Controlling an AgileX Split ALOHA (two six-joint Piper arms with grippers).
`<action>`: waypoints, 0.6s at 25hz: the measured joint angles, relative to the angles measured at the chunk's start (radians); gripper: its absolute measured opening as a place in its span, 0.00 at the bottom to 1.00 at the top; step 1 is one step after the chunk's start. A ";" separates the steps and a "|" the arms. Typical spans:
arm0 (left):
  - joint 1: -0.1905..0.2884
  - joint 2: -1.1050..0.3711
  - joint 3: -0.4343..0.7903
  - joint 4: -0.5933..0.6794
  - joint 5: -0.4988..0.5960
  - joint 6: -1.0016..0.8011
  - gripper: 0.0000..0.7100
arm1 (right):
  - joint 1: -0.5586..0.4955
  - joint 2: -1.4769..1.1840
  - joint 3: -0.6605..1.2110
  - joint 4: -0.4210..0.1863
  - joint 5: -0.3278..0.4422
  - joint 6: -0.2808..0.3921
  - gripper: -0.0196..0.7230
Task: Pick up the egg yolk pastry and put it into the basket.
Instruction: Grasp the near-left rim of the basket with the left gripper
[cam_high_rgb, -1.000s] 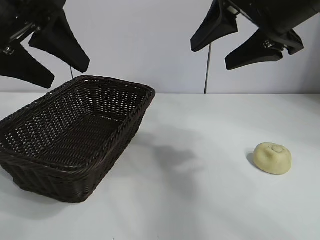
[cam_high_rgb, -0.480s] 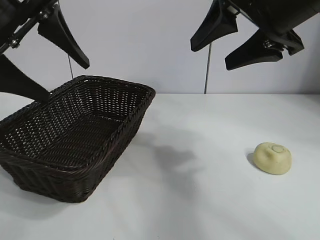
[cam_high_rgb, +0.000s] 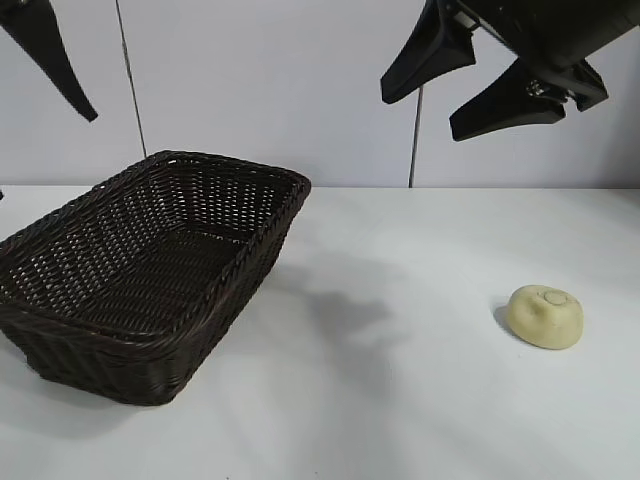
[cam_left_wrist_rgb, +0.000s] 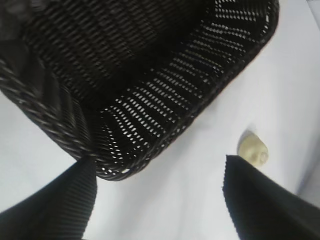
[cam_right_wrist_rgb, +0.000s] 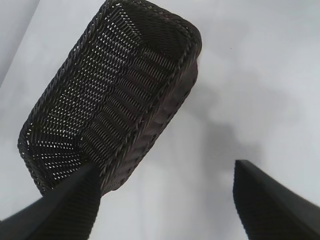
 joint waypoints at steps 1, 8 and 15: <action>-0.029 0.000 0.008 0.069 0.000 -0.076 0.73 | 0.000 0.000 0.000 0.000 0.000 0.000 0.75; -0.119 0.036 0.066 0.312 -0.010 -0.447 0.73 | 0.000 0.000 0.000 0.000 0.000 0.000 0.75; -0.119 0.119 0.069 0.314 -0.035 -0.464 0.73 | 0.000 0.000 0.000 0.000 0.000 0.000 0.75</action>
